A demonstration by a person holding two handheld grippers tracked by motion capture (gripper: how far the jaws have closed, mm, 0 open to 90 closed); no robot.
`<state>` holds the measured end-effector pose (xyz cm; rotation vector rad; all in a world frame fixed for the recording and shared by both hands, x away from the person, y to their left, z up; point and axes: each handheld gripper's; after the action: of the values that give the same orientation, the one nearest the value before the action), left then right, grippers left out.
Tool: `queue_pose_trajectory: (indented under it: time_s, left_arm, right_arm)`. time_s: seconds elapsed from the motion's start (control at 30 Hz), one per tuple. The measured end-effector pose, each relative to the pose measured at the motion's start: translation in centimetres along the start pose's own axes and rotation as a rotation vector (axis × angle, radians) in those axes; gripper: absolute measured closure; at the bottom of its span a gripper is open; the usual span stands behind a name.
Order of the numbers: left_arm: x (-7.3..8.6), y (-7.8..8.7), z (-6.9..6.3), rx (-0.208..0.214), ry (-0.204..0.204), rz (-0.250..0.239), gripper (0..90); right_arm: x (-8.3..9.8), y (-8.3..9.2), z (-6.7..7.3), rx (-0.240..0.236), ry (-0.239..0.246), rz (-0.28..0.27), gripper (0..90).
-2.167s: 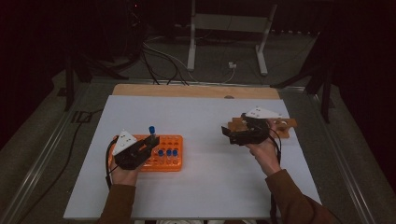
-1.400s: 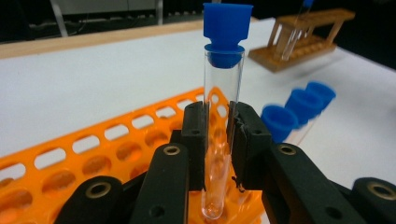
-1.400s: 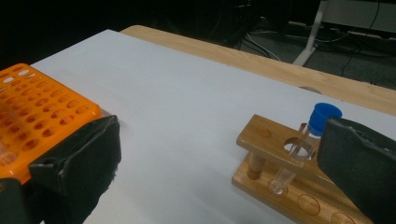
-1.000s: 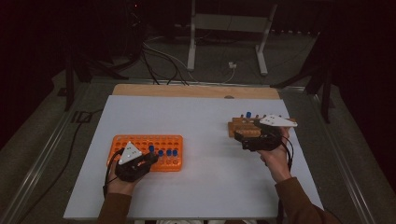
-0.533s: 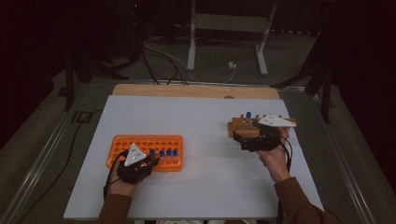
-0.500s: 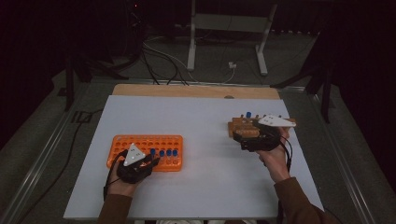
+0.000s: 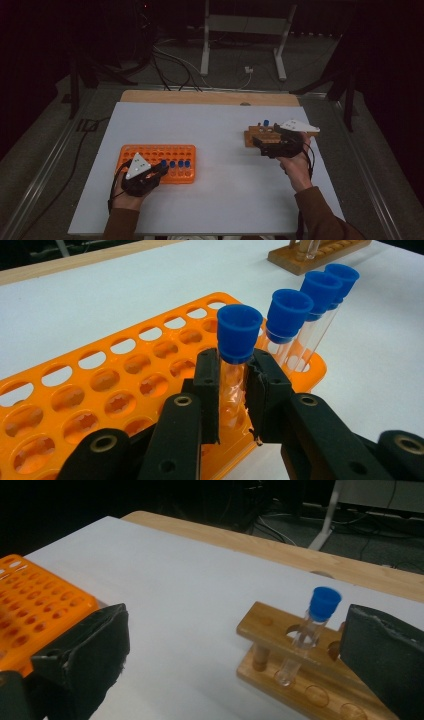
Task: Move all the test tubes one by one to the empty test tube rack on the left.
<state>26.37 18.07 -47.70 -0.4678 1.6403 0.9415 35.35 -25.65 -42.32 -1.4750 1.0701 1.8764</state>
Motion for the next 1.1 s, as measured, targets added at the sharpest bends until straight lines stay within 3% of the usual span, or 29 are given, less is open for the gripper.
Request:
queue_pose_trajectory:
  time_s: [0.1,0.3,0.43,0.6,0.73,0.83,0.97,1.1]
  left_arm:
    - [0.2,0.3,0.3,0.011,0.017,-0.012,74.6]
    - [-0.2,1.5,1.3,-0.003,0.090,-0.109,43.5]
    - [-0.2,2.1,2.0,-0.010,0.138,-0.157,39.4]
    - [-0.4,2.4,2.1,-0.058,0.155,-0.194,26.9]
    - [-0.5,2.6,2.2,-0.103,0.164,-0.207,16.5]
    - [-0.4,2.6,2.4,-0.141,0.178,-0.210,9.8]
    - [-0.3,2.5,2.7,-0.179,0.195,-0.195,5.8]
    - [-0.3,2.5,2.8,-0.199,0.202,-0.194,1.3]
  right_arm:
    - [-0.4,-0.2,-0.4,0.014,0.001,0.000,0.0]
    - [-0.2,-1.1,-1.7,0.059,-0.003,0.032,0.1]
    - [0.4,-2.1,-2.4,0.070,-0.008,0.053,0.5]
    - [1.0,-3.6,-3.1,0.082,-0.018,0.081,8.4]
    - [1.7,-4.4,-3.8,0.113,-0.025,0.104,23.2]
    - [2.0,-4.5,-4.1,0.105,-0.021,0.089,47.7]
    - [2.1,-4.5,-4.1,0.095,-0.001,0.080,70.9]
    - [2.2,-4.7,-3.8,0.105,0.020,0.082,76.7]
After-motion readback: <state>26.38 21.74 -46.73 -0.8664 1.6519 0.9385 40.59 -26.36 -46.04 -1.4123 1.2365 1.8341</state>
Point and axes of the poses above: each handheld gripper's, and its own axes: y roughly backward along the jaws, x roughly out of its underside, z roughly to its left, and after that the axes turned 12 degrees about -z, right-handed
